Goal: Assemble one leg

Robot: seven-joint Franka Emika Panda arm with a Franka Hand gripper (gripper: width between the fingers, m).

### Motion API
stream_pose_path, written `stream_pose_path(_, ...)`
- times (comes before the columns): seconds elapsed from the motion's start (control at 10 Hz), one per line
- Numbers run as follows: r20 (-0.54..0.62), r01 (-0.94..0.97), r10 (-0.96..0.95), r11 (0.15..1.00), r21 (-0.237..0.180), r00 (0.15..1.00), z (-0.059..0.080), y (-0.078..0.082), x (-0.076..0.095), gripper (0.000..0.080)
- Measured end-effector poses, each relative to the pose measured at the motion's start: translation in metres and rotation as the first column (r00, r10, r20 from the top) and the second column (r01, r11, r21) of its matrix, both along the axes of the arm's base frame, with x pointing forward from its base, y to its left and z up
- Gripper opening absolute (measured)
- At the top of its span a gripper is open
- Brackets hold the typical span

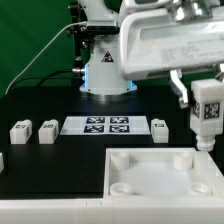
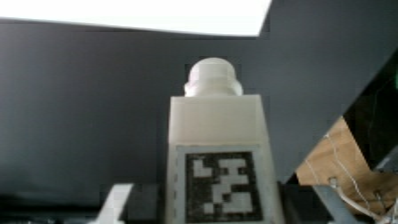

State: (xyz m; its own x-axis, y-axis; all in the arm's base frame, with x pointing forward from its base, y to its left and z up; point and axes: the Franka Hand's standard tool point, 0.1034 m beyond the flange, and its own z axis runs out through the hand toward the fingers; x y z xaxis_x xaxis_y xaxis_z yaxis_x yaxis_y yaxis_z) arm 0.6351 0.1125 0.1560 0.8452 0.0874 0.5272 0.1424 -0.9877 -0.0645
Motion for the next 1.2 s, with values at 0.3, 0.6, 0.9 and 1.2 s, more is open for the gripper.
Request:
stream_pose_path(0.3,-0.001,0.0,0.0,1.0,0.0,1.0,-0.001,0.0,0.0,0.0291)
stream_pose_path(0.6,-0.04,-0.012,0.011,1.0,-0.012,0.999,-0.021,0.003,0.005,0.0291)
stream_pose_path(0.9,-0.04,-0.017,0.016,1.0,-0.018,0.999,-0.048,0.003,-0.002,0.0291)
stream_pose_path(1.2,-0.037,-0.024,0.023,1.0,-0.018,0.999,-0.066,0.008,-0.009,0.0291)
